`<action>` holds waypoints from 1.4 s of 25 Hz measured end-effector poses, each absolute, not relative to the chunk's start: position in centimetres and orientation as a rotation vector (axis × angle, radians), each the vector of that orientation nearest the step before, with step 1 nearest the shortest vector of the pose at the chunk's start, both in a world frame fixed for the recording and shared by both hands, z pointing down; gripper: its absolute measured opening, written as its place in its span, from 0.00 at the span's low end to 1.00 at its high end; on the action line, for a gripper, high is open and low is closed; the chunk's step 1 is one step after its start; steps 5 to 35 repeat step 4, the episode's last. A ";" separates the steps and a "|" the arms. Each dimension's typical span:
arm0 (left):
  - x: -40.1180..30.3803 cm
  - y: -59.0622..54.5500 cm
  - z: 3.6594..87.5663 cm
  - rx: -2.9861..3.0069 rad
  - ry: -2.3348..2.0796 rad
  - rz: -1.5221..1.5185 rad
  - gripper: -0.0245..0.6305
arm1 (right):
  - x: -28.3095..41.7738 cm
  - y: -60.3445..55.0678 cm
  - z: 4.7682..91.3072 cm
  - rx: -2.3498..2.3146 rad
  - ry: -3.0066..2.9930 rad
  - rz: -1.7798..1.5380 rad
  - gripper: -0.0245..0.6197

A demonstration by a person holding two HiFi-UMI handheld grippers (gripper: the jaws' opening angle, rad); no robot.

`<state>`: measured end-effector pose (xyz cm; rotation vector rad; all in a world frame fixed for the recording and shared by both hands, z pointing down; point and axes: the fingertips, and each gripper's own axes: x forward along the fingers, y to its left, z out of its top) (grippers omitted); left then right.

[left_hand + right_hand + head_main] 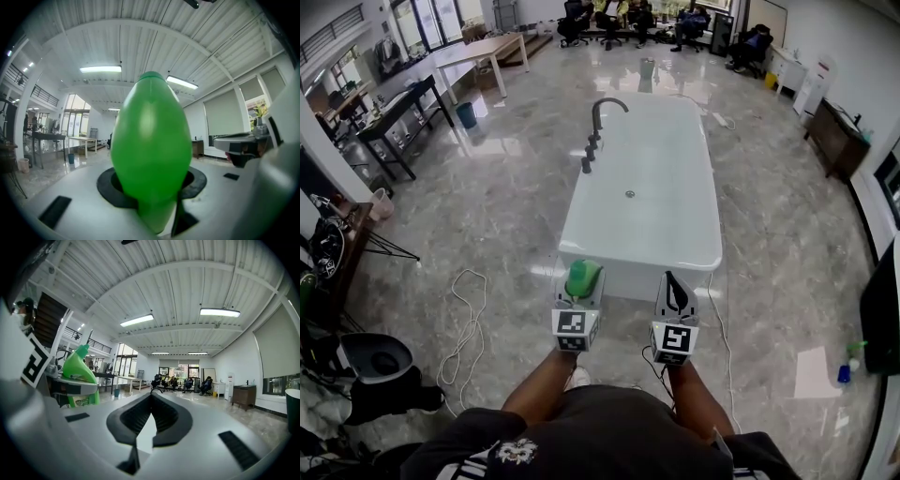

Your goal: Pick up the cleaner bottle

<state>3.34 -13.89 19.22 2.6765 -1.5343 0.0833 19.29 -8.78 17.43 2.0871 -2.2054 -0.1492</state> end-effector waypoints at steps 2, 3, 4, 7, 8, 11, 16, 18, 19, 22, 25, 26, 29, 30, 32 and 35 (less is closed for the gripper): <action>3.2 -14.0 19.2 2.675 -1.538 0.084 0.31 | 19.1 -8.9 17.2 2.100 -2.222 -0.136 0.06; 3.1 -14.1 19.1 2.680 -1.539 0.078 0.31 | 19.1 -9.0 17.0 2.106 -2.230 -0.132 0.06; 3.1 -14.2 19.0 2.685 -1.540 0.073 0.31 | 19.0 -9.0 16.9 2.113 -2.237 -0.129 0.06; 3.1 -14.2 19.0 2.685 -1.540 0.073 0.31 | 19.0 -9.0 16.9 2.113 -2.237 -0.129 0.06; 3.1 -14.2 19.0 2.685 -1.540 0.073 0.31 | 19.0 -9.0 16.9 2.113 -2.237 -0.129 0.06; 3.1 -14.2 19.0 2.685 -1.540 0.073 0.31 | 19.0 -9.0 16.9 2.113 -2.237 -0.129 0.06; 3.1 -14.2 19.0 2.685 -1.540 0.073 0.31 | 19.0 -9.0 16.9 2.113 -2.237 -0.129 0.06; 3.1 -14.2 19.0 2.685 -1.540 0.073 0.31 | 19.0 -9.0 16.9 2.113 -2.237 -0.129 0.06; 3.1 -14.2 19.0 2.685 -1.540 0.073 0.31 | 19.0 -9.0 16.9 2.113 -2.237 -0.129 0.06; 3.1 -14.2 19.0 2.685 -1.540 0.073 0.31 | 19.0 -9.0 16.9 2.113 -2.237 -0.129 0.06; 3.1 -14.2 19.0 2.685 -1.540 0.073 0.31 | 19.0 -9.0 16.9 2.113 -2.237 -0.129 0.06; 3.1 -14.2 19.0 2.685 -1.540 0.073 0.31 | 19.0 -9.0 16.9 2.113 -2.237 -0.129 0.06; 3.1 -14.2 19.0 2.685 -1.540 0.073 0.31 | 19.0 -9.0 16.9 2.113 -2.237 -0.129 0.06; 3.1 -14.2 19.0 2.685 -1.540 0.073 0.31 | 19.0 -9.0 16.9 2.113 -2.237 -0.129 0.06; 3.1 -14.2 19.0 2.685 -1.540 0.073 0.31 | 19.0 -9.0 16.9 2.113 -2.237 -0.129 0.06; 3.1 -14.2 19.0 2.685 -1.540 0.073 0.31 | 19.0 -9.0 16.9 2.113 -2.237 -0.129 0.06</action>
